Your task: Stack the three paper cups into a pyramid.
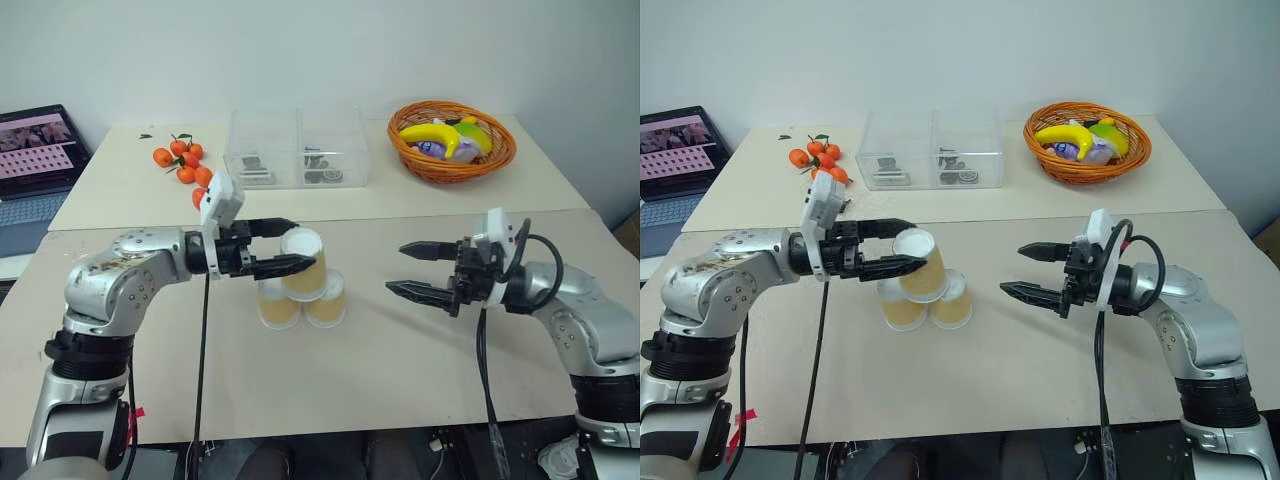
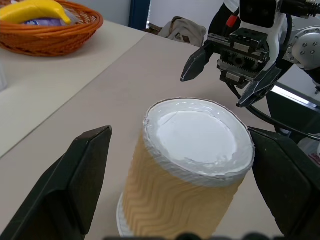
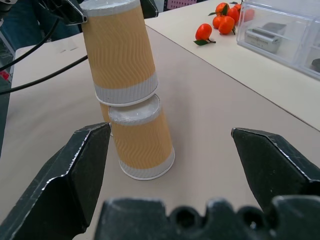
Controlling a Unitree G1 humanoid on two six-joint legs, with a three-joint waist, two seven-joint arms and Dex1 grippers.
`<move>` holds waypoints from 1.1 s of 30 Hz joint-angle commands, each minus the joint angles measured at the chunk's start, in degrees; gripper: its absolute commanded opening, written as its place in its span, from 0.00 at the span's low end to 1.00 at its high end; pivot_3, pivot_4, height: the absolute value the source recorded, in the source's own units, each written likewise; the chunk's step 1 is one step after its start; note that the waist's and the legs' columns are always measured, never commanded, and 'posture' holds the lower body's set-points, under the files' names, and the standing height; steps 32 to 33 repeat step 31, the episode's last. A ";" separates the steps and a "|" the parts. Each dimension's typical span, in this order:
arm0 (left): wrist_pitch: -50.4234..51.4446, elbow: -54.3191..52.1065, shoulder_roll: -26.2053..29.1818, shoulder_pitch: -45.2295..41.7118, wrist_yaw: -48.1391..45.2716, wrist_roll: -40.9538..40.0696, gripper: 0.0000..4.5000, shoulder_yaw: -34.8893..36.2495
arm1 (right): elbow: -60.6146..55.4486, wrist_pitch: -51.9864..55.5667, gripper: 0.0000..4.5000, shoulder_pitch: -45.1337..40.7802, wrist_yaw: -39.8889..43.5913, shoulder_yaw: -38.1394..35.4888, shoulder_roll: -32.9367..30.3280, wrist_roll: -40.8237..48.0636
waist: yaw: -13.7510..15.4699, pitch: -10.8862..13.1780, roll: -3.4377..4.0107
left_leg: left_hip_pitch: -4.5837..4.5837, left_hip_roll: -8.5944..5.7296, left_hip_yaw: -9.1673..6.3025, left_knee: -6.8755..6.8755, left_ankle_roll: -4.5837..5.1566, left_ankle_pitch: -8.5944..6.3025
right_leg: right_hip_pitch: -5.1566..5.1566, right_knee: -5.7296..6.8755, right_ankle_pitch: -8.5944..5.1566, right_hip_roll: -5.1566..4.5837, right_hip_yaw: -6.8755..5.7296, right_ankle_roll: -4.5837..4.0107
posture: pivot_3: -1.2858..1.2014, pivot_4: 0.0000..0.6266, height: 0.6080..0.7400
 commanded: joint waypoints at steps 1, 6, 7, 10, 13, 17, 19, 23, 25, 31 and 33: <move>0.42 -3.91 -0.89 -0.78 3.48 -4.12 0.98 5.76 | -0.46 -1.41 1.00 -1.33 0.68 -1.85 -0.87 0.66 | -0.03 0.00 0.00 | 0.01 0.00 0.00 0.00 0.00 0.00 | 0.00 0.00 0.00 0.00 0.00 0.00 | 0.52 0.24 0.99; 3.26 -5.07 -3.52 -2.24 18.42 -9.69 0.98 16.82 | 0.19 -1.50 1.00 -1.48 1.10 -1.58 -0.82 0.49 | -0.04 0.00 0.00 | 0.02 0.01 0.00 0.02 -0.01 0.01 | 0.00 0.00 0.00 0.00 0.01 0.00 | 0.52 0.24 0.99; 3.82 -5.10 -3.42 -1.37 20.42 -10.74 0.98 18.76 | 0.32 -1.43 1.00 -1.62 1.21 -1.58 -0.78 0.59 | -0.05 0.00 0.00 | 0.02 0.01 0.00 0.02 -0.02 0.01 | 0.00 0.01 0.00 0.00 0.01 0.00 | 0.52 0.24 0.99; 4.28 -5.53 -3.75 1.20 24.88 -12.93 0.98 23.16 | 0.74 -1.48 1.00 -1.92 1.47 -1.46 -0.71 0.54 | -0.06 -0.01 0.01 | 0.04 0.00 0.00 0.01 -0.20 0.11 | 0.00 0.01 0.00 0.00 0.03 0.00 | 0.52 0.24 0.99; 2.56 -7.48 -4.86 8.76 29.80 -13.06 0.98 29.20 | 1.88 -1.71 1.00 -2.56 1.99 -0.82 -0.40 0.20 | -0.24 -0.01 0.02 | 0.04 -0.01 0.01 0.01 -0.25 0.14 | 0.00 0.01 0.00 0.00 0.07 0.00 | 0.52 0.24 0.99; 1.21 -10.45 -6.84 15.62 34.11 -13.56 0.98 31.60 | 3.56 -1.74 1.00 -3.20 1.94 -0.64 0.10 -0.04 | 0.10 0.00 -0.01 | 0.04 0.00 0.04 0.01 -0.25 0.14 | -0.02 0.00 0.01 0.01 0.10 0.00 | 0.52 0.24 0.99; 0.49 -11.66 -8.17 18.82 35.84 -12.81 0.98 31.89 | 4.69 -2.45 1.00 -2.68 1.22 -0.61 0.32 -1.08 | 0.46 0.00 -0.02 | 0.04 -0.01 0.05 0.02 -0.22 0.12 | -0.01 0.00 0.01 0.01 0.10 0.00 | 0.52 0.24 0.99; -2.38 -13.29 -10.74 24.62 38.80 -10.16 0.98 31.76 | 6.13 -3.85 1.00 -0.69 -1.77 -1.37 1.31 -3.13 | 0.67 -0.02 -0.03 | 0.06 -0.02 0.05 0.02 -0.23 0.12 | 0.02 0.00 0.01 0.00 0.10 0.00 | 0.52 0.24 0.99; -3.75 -13.23 -11.54 26.72 40.15 -8.37 0.98 31.40 | 5.92 -3.35 1.00 0.26 -3.42 -2.13 2.07 -2.87 | 0.57 -0.02 -0.03 | 0.05 -0.01 0.05 0.01 -0.23 0.12 | 0.00 -0.01 0.01 0.00 0.11 -0.01 | 0.52 0.24 0.99; -7.30 -10.84 -13.10 28.12 43.35 -3.71 0.98 30.17 | 7.13 -4.68 1.00 2.16 -7.79 -3.00 3.32 -4.27 | 0.52 -0.03 -0.04 | 0.08 -0.01 0.08 0.01 -0.13 0.06 | 0.02 0.02 0.02 0.00 0.14 -0.02 | 0.52 0.24 0.99; -7.30 -10.84 -13.10 28.12 43.35 -3.71 0.98 30.17 | 7.13 -4.68 1.00 2.16 -7.79 -3.00 3.32 -4.27 | 0.52 -0.03 -0.04 | 0.08 -0.01 0.08 0.01 -0.13 0.06 | 0.02 0.02 0.02 0.00 0.14 -0.02 | 0.52 0.24 0.99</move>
